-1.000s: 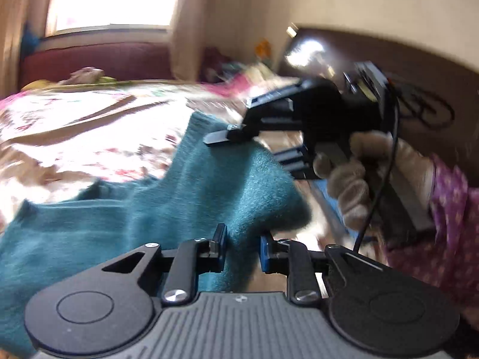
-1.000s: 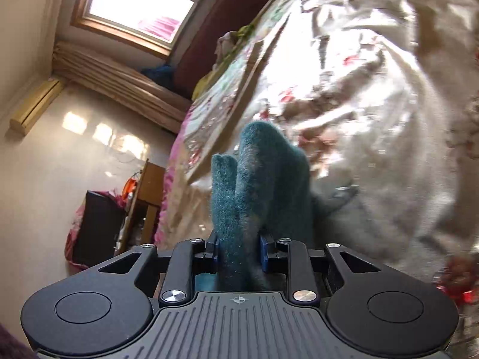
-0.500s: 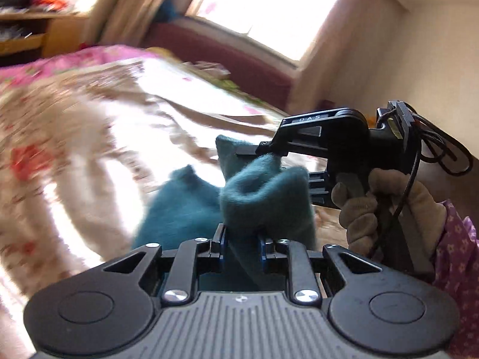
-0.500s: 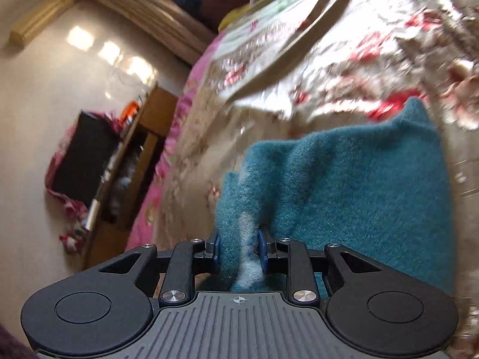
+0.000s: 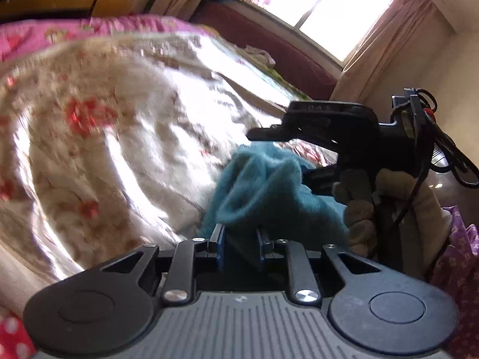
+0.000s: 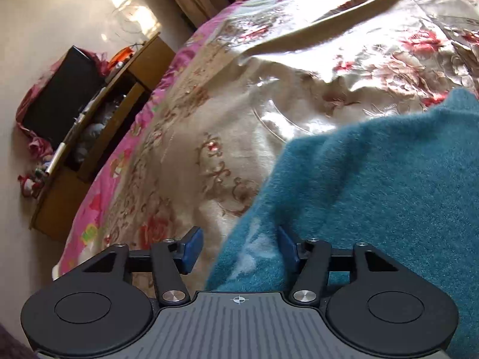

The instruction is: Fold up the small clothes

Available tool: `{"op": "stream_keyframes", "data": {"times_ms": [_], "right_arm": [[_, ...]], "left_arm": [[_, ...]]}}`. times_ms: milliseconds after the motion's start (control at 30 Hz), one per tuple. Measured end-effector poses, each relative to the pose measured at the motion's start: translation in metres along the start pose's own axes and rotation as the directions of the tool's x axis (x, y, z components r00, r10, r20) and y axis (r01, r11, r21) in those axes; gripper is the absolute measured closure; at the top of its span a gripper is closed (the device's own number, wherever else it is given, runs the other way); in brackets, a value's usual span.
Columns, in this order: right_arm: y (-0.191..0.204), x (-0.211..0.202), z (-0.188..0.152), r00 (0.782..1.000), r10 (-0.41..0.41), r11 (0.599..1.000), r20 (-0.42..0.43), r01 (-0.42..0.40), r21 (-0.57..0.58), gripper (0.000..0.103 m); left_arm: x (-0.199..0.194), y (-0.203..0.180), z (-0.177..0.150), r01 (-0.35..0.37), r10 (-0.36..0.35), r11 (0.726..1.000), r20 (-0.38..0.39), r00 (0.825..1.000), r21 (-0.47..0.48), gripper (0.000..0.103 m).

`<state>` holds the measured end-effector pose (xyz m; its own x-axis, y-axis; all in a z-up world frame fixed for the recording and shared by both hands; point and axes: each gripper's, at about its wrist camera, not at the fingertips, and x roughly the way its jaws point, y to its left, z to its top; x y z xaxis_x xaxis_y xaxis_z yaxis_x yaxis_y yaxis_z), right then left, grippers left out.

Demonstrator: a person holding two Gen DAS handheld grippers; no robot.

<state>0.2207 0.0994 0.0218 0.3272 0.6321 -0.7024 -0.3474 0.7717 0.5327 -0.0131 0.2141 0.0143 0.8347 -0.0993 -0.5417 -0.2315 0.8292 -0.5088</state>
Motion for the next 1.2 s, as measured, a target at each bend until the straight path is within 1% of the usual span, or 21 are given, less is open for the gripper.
{"op": "stream_keyframes", "data": {"times_ms": [100,167,200,267,367,433,500,600,667,767,800,833,867,900,933,967,1033,1100,1133,1200], "right_arm": [[0.002,-0.016,0.003,0.997,0.075,0.997,0.009,-0.075,0.003,0.047],[0.005,-0.031,0.004,0.995,0.094,0.995,0.033,-0.093,-0.023,0.047],[0.006,-0.04,0.003,0.995,0.089,0.995,0.053,-0.086,-0.048,0.047],[0.007,-0.057,0.001,0.994,0.059,0.994,0.093,-0.05,-0.098,0.047],[0.006,-0.076,-0.009,0.993,-0.008,0.983,0.116,0.029,-0.181,0.047],[0.006,-0.081,-0.019,0.99,-0.068,0.965,0.126,0.097,-0.245,0.047],[0.003,-0.08,-0.03,0.987,-0.107,0.949,0.121,0.138,-0.284,0.049],[-0.005,-0.068,-0.045,0.992,-0.106,0.951,0.061,0.119,-0.284,0.051],[-0.001,-0.057,-0.059,0.993,-0.114,0.937,0.038,0.12,-0.328,0.051],[0.011,-0.042,-0.083,0.996,-0.086,0.922,-0.023,0.071,-0.382,0.051],[0.016,-0.038,-0.092,0.995,-0.093,0.909,-0.033,0.071,-0.411,0.051],[0.021,-0.032,-0.1,0.994,-0.11,0.889,-0.025,0.087,-0.45,0.049],[0.024,-0.028,-0.105,0.992,-0.123,0.871,-0.014,0.101,-0.481,0.049],[0.024,-0.025,-0.108,0.992,-0.125,0.865,-0.005,0.106,-0.49,0.049],[0.022,-0.024,-0.108,0.993,-0.119,0.869,-0.007,0.101,-0.484,0.049],[0.021,-0.026,-0.109,0.994,-0.112,0.872,-0.01,0.093,-0.48,0.049],[0.021,-0.031,-0.11,0.995,-0.096,0.867,-0.022,0.072,-0.494,0.049],[0.021,-0.032,-0.116,0.995,-0.096,0.854,-0.031,0.066,-0.516,0.049],[0.023,-0.031,-0.118,0.995,-0.099,0.848,-0.026,0.071,-0.526,0.049],[0.025,-0.029,-0.121,0.994,-0.105,0.842,-0.019,0.079,-0.534,0.049]], "left_arm": [[-0.016,-0.011,0.01,-0.02,0.017,0.998,0.059,0.998,0.057,0.074],[-0.02,-0.018,0.02,-0.011,0.003,0.996,0.088,0.996,0.089,0.07],[-0.018,-0.023,0.025,-0.005,-0.006,0.994,0.097,0.995,0.111,0.068],[-0.01,-0.032,0.032,0.007,-0.022,0.989,0.102,0.995,0.15,0.068],[0.012,-0.04,0.04,0.025,-0.039,0.985,0.08,0.996,0.174,0.067],[0.033,-0.034,0.044,-0.001,-0.005,0.989,0.041,0.999,0.15,0.068],[0.045,-0.027,0.044,-0.027,0.026,0.989,0.01,1.0,0.145,0.068],[0.056,-0.02,0.036,-0.095,0.104,0.979,-0.037,0.994,0.18,0.068],[0.059,-0.013,0.027,-0.13,0.145,0.974,-0.072,0.987,0.185,0.067],[0.06,0.002,0.015,-0.183,0.207,0.964,-0.112,0.972,0.194,0.066],[0.059,0.007,0.011,-0.219,0.245,0.956,-0.118,0.962,0.196,0.067],[0.062,0.013,0.009,-0.264,0.294,0.943,-0.135,0.946,0.202,0.069],[0.062,0.019,0.008,-0.28,0.309,0.941,-0.152,0.939,0.188,0.071],[0.06,0.025,0.009,-0.269,0.292,0.951,-0.159,0.943,0.154,0.072],[0.056,0.027,0.01,-0.255,0.274,0.958,-0.155,0.949,0.131,0.072],[0.051,0.025,0.013,-0.245,0.262,0.961,-0.137,0.955,0.128,0.072],[0.042,0.015,0.022,-0.228,0.242,0.962,-0.088,0.966,0.148,0.072],[0.035,-0.001,0.036,-0.171,0.181,0.972,-0.049,0.982,0.163,0.072],[0.036,-0.011,0.043,-0.141,0.151,0.973,-0.039,0.988,0.183,0.072],[0.043,-0.034,0.054,-0.102,0.113,0.964,-0.031,0.993,0.244,0.071]]}}
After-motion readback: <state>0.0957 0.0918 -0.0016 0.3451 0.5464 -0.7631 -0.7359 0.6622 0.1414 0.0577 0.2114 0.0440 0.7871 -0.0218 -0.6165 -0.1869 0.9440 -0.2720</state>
